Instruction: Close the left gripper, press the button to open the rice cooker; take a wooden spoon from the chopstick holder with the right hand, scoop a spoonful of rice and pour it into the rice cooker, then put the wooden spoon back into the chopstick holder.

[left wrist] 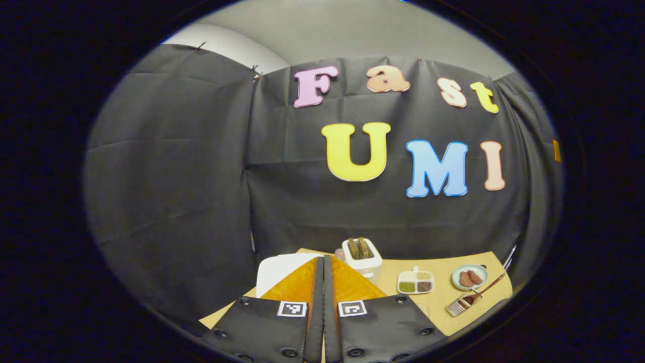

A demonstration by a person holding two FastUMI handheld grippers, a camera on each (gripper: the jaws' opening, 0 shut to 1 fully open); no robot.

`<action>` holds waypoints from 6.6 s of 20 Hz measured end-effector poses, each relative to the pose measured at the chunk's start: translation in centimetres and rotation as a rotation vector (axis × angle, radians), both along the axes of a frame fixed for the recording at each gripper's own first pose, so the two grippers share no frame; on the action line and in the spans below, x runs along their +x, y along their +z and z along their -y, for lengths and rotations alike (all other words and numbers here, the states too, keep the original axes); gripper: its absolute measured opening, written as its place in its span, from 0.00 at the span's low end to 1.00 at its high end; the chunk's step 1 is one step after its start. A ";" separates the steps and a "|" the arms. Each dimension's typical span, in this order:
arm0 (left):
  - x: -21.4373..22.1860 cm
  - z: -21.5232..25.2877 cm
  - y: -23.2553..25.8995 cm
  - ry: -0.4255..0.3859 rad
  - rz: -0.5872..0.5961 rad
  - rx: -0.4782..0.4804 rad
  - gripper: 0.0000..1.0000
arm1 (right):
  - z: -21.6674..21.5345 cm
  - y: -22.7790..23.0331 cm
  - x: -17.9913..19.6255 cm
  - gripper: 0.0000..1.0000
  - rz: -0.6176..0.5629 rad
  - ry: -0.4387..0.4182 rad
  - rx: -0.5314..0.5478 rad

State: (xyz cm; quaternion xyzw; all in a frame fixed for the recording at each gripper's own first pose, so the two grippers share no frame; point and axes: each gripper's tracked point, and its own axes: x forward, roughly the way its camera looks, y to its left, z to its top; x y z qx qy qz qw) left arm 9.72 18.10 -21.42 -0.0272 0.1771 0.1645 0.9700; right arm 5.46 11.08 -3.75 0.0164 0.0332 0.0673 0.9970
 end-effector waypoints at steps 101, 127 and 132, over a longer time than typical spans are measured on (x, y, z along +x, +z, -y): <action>-27.2 -2.0 12.2 0.057 0.355 -0.132 0.84 | 0.4 -18.3 0.4 0.14 -0.413 0.169 0.215; -12.6 -9.4 11.6 -0.012 0.316 -0.103 0.95 | -7.2 -3.6 3.3 0.14 -0.028 0.015 0.023; -14.0 -10.1 10.8 0.010 0.309 -0.095 0.84 | -13.7 -6.5 4.4 0.14 -0.065 0.172 0.053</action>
